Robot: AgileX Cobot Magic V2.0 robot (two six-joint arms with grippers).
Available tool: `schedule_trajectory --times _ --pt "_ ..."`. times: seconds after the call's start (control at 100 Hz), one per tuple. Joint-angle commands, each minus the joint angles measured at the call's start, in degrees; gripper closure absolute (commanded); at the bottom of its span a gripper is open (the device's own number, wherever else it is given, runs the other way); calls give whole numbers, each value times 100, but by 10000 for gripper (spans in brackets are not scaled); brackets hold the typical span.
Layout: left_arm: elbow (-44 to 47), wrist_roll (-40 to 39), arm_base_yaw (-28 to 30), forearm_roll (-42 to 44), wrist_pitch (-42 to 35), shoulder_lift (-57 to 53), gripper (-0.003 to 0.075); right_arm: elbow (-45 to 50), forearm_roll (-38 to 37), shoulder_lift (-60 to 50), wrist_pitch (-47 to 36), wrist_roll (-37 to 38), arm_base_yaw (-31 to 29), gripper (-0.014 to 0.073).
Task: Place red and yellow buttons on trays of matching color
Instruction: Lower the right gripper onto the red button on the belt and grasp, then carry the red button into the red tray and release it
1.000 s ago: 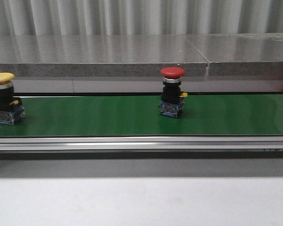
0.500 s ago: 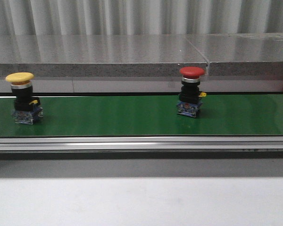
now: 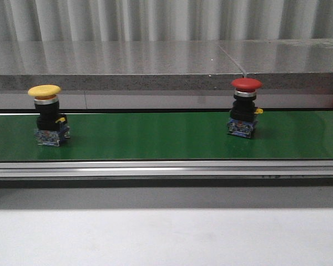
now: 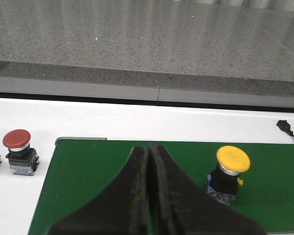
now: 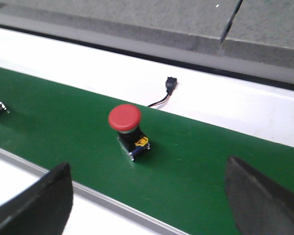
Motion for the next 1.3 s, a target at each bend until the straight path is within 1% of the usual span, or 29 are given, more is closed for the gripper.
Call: schedule_trajectory --times 0.0,0.18,0.4,0.73,0.78,0.83,0.85,0.86,0.87,0.95,1.02,1.07,1.18,1.29 --pt "-145 -20 -44 12 -402 1 741 -334 299 496 -216 -325 261 -32" --pt "-145 -20 -44 12 -402 1 741 -608 246 1471 -560 -578 758 -32" --pt "-145 -20 -44 12 -402 1 741 -952 -146 2455 -995 -657 1203 -32" --pt "-145 -20 -44 12 -402 1 741 -1354 -155 3583 -1501 -657 1246 -28" --pt "-145 -20 -44 12 -402 1 741 -1401 -155 3671 -1548 -657 1246 -3" --pt "-145 -20 -44 12 -402 1 741 -1426 -155 3725 -1576 -657 1246 48" --pt "-145 -20 -44 12 -402 1 741 -1426 -155 3740 -1607 -657 1246 77" --pt "-145 -20 -44 12 -402 1 741 -1426 -155 3740 -1627 -657 1246 109" --pt "-145 -20 -44 12 -402 1 741 -1426 -155 3740 -1637 -657 1246 109" --pt "-145 -20 -44 12 -402 1 741 -1426 -155 3745 -1762 -657 1246 242" --pt "-145 -20 -44 12 -402 1 741 -1426 -148 3745 -1859 -657 1246 321" --pt "-145 -20 -44 12 -402 1 741 -1426 -148 3734 -1891 -652 1246 341" --pt "-145 -20 -44 12 -402 1 741 -1449 -141 3640 -1897 -618 1218 341" --pt "-145 -20 -44 12 -402 1 741 -1534 -141 3431 -1824 -395 1056 341"
